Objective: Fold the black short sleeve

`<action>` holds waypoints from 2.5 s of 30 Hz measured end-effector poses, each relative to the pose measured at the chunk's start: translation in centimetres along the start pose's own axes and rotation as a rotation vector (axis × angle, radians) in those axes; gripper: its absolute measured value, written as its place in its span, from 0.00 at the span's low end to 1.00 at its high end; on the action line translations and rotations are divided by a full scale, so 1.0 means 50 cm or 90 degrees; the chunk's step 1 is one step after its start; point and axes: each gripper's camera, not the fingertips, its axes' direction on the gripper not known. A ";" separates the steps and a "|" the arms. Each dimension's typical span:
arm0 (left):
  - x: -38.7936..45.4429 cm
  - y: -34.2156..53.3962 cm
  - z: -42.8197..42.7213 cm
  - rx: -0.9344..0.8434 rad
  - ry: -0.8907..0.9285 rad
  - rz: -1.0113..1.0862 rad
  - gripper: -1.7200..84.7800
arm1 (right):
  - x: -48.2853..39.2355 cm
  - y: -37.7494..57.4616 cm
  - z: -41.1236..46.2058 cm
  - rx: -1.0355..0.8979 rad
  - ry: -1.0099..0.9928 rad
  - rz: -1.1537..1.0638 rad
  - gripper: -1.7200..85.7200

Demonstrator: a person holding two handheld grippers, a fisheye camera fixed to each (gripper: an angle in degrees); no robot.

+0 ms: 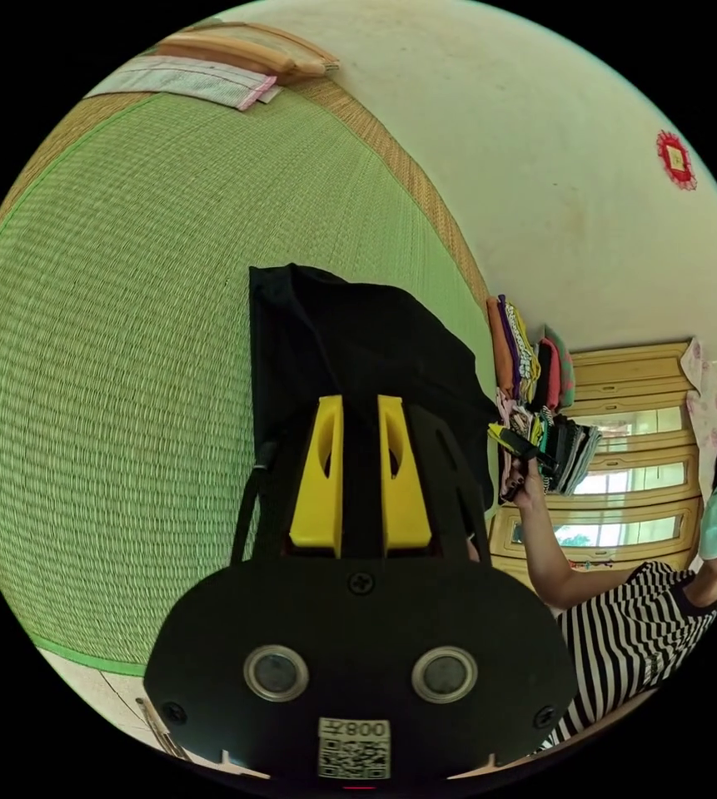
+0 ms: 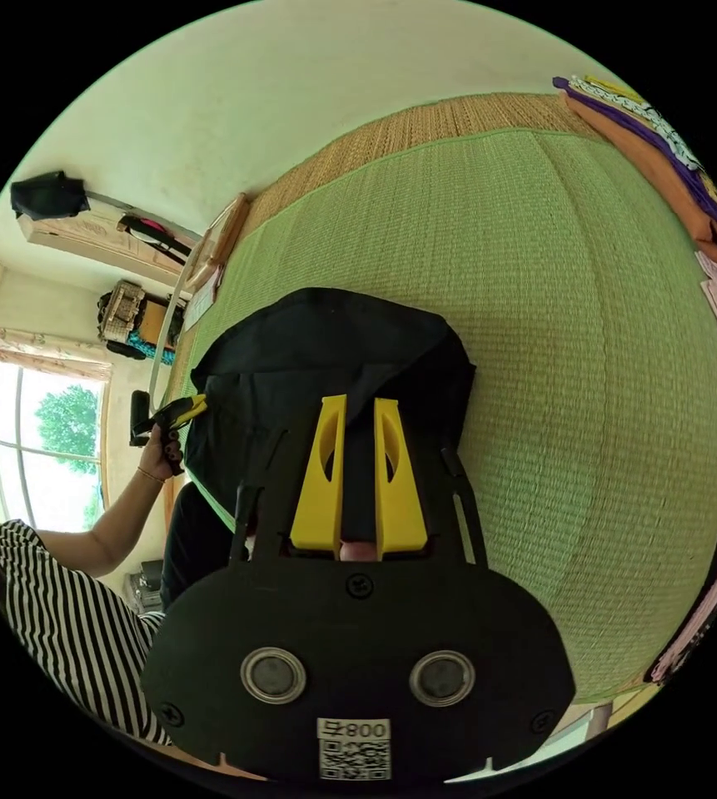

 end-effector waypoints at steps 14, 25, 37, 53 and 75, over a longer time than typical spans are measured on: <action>-0.103 -0.049 0.028 0.048 0.091 0.036 0.03 | 0.130 0.004 0.029 0.041 -0.117 0.035 0.02; -0.222 -0.157 0.122 0.057 0.150 -0.055 0.08 | 0.226 -0.054 0.102 0.043 -0.183 0.107 0.07; -0.287 -0.072 0.191 0.037 0.194 -0.049 0.11 | 0.176 0.017 0.171 -0.007 -0.152 0.045 0.09; -0.245 -0.139 0.311 -0.001 0.218 0.022 0.10 | 0.094 -0.046 0.226 0.014 -0.213 -0.005 0.08; -0.311 0.032 0.203 0.051 0.117 -0.007 0.09 | -0.024 -0.011 0.258 -0.032 -0.032 -0.021 0.05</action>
